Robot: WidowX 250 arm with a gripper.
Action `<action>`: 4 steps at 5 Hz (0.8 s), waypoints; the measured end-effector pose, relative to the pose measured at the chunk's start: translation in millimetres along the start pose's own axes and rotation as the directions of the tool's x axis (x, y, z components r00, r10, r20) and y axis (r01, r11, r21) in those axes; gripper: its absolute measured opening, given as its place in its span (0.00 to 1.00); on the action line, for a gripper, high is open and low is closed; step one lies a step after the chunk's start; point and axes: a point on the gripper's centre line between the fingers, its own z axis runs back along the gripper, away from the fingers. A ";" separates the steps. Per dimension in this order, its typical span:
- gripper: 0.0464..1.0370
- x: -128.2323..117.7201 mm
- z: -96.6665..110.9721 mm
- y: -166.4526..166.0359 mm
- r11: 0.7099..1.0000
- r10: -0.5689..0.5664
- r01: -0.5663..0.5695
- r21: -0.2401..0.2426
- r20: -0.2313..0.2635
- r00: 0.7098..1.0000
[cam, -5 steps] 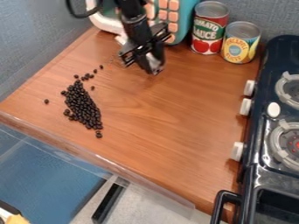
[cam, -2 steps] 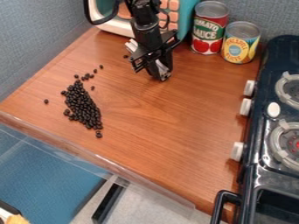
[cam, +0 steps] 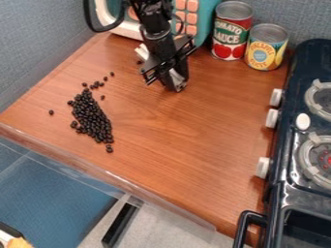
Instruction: Sweep into pile
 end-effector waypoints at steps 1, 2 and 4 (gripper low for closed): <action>0.33 -0.7 9.7 26.6 0.999 0.031 -0.032 0.017 0.015 0.999; 0.33 -2.4 17.0 50.6 0.997 0.073 -0.073 0.012 0.024 0.997; 0.33 -10.2 37.0 85.2 0.993 0.119 -0.119 -0.003 0.032 0.992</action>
